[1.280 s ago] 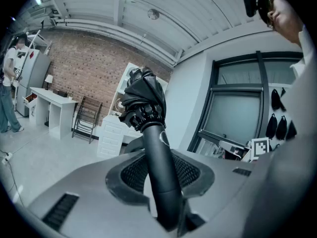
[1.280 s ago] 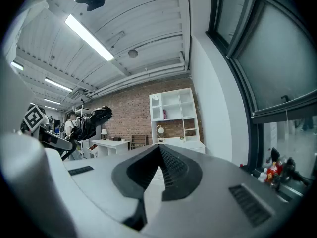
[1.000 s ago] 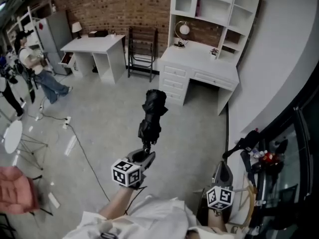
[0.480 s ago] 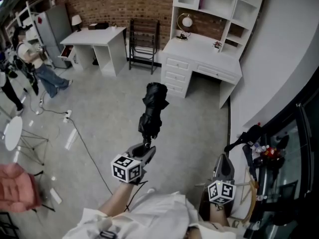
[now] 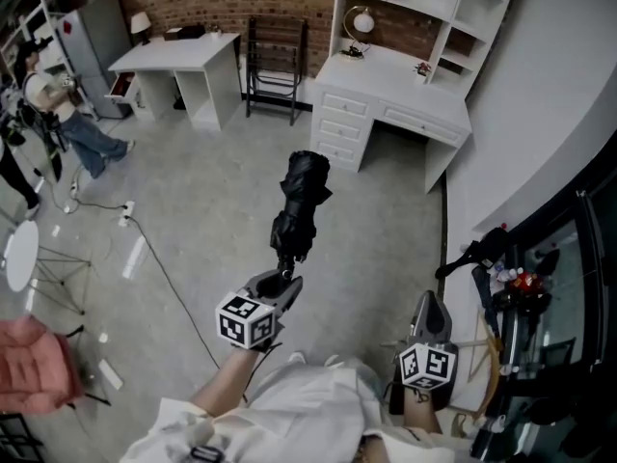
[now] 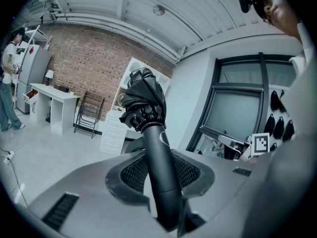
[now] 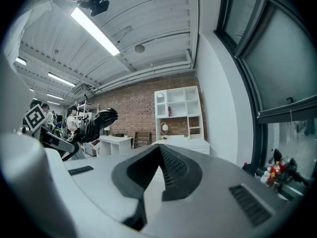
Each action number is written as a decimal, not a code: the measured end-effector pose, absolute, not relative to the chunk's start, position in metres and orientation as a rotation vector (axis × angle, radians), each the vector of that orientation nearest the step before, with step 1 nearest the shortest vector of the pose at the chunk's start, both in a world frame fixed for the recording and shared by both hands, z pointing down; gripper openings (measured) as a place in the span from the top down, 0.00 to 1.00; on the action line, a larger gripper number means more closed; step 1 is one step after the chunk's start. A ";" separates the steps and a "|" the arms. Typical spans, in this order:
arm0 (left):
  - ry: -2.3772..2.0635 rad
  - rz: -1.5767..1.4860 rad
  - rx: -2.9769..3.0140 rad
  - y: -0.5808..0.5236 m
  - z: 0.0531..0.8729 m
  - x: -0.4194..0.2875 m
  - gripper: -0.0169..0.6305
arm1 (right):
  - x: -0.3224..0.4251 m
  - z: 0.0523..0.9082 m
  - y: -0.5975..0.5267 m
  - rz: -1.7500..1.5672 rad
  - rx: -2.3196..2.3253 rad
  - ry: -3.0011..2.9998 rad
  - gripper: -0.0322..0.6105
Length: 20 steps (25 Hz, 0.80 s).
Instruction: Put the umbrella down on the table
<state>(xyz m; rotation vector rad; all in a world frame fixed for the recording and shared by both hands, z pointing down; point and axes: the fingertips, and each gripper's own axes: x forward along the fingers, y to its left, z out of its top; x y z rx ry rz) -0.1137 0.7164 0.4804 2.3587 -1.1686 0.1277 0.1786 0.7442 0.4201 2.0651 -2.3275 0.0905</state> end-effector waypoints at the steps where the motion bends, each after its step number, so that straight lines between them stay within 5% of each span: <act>1: -1.165 0.129 2.352 0.715 0.482 -0.115 0.76 | 0.176 0.421 0.744 0.093 2.061 -2.327 0.92; 20: -1.234 0.136 2.324 0.617 0.490 -0.115 0.75 | 0.170 0.435 0.627 0.114 2.003 -2.422 0.92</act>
